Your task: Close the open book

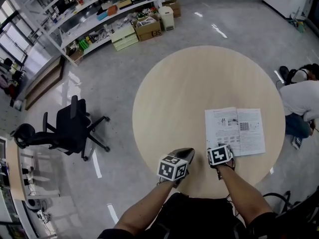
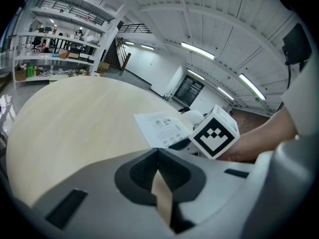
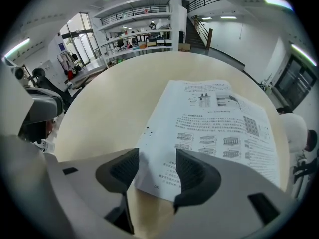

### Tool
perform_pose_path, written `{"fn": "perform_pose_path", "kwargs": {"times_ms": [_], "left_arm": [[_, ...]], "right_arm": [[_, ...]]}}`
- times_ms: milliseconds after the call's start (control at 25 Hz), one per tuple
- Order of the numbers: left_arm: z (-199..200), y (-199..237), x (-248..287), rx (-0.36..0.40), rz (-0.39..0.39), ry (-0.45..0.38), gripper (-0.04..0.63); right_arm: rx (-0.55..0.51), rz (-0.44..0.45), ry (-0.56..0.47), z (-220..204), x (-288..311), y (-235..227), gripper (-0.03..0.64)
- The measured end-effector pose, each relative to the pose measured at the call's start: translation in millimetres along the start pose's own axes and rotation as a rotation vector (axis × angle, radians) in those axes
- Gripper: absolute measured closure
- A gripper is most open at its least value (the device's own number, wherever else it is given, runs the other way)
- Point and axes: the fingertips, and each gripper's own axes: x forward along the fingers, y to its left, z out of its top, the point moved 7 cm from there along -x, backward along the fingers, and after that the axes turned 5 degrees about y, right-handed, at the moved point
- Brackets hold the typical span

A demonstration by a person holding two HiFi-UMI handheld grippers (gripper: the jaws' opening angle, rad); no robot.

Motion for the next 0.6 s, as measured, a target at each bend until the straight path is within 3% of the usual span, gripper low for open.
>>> {"fn": "perform_pose_path", "kwargs": {"times_ms": [160,280,480,600], "left_arm": [[-0.9,-1.8,1.6,-0.004,0.002,0.009,0.606],[-3.9,-1.2,-0.1,-0.006,0.006,0.013,0.606],[-5.3,-0.8,0.6,-0.008,0.005,0.010,0.606],[-5.5,-0.8,3.3,-0.006,-0.003,0.014,0.606]], "right_arm": [[0.032,0.029,-0.034,-0.3,-2.6,3.8,0.298],[-0.028,-0.025,-0.003,0.5,0.9,4.8,0.313],[0.009,-0.023,0.027,1.9,0.2,0.4,0.349],[0.031,-0.033,0.022,1.1,-0.5,-4.8,0.402]]}}
